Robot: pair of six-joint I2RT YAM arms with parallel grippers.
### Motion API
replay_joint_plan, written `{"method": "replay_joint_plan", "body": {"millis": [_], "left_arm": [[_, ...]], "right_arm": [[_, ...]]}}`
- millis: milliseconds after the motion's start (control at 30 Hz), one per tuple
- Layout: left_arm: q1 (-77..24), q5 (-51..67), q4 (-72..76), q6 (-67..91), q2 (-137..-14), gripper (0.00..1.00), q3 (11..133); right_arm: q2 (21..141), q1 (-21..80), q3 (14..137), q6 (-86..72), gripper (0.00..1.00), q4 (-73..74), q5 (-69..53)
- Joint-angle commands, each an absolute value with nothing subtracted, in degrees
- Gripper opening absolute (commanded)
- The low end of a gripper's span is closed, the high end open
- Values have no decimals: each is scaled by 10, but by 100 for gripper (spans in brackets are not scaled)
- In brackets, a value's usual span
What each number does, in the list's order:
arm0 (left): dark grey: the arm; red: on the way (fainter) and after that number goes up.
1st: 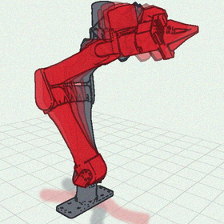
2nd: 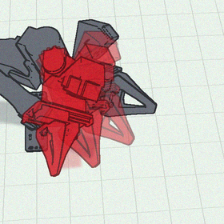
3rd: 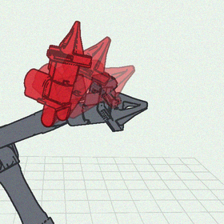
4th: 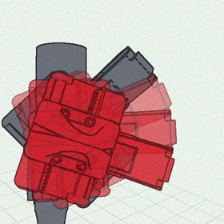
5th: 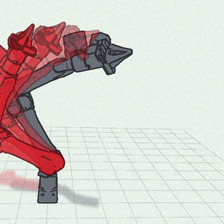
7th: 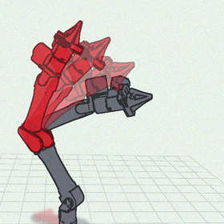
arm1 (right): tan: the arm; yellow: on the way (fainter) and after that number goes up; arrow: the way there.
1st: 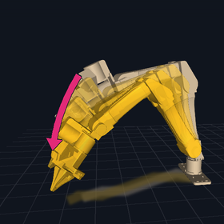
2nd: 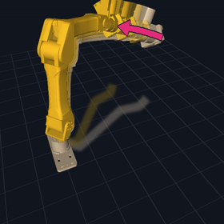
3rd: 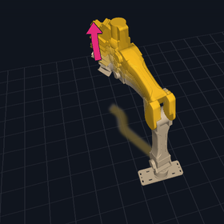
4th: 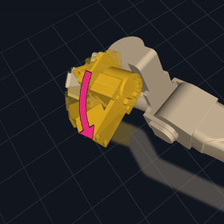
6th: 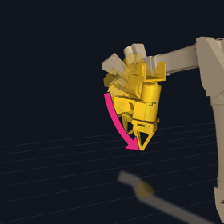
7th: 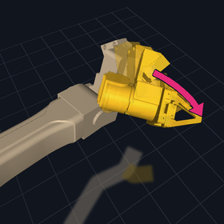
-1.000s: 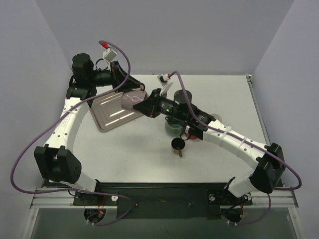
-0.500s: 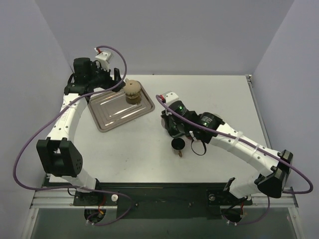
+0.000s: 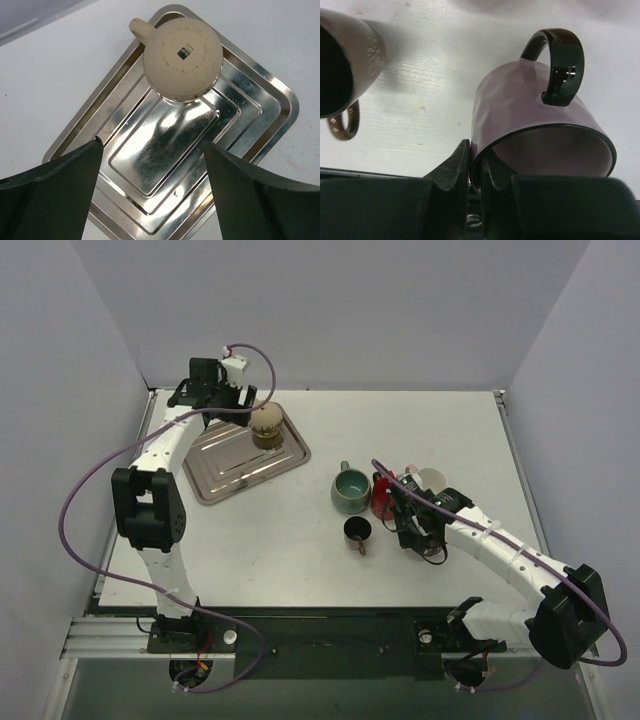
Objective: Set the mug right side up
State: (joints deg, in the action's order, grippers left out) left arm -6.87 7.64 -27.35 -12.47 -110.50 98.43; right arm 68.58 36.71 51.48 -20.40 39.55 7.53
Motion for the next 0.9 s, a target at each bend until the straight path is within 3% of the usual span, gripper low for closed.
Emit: {"method": "replay_joint_plan", "body": {"millis": [0, 167, 400, 500, 867], "left_arm": [[-81, 50, -259, -101, -1133, 93, 1059], [-92, 46, -237, -30, -1186, 93, 1121], [-113, 19, -371, 29, -1378, 94, 1378], [-120, 16, -370, 20, -1428, 95, 1445], [-135, -32, -364, -71, -1451, 97, 1416]], "right_arm": [[700, 331, 468, -230, 0, 286, 17], [736, 321, 454, -233, 3, 265, 10], [729, 322, 450, -240, 50, 257, 23], [720, 322, 447, -242, 56, 262, 27], [670, 324, 428, -244, 59, 269, 38]]}}
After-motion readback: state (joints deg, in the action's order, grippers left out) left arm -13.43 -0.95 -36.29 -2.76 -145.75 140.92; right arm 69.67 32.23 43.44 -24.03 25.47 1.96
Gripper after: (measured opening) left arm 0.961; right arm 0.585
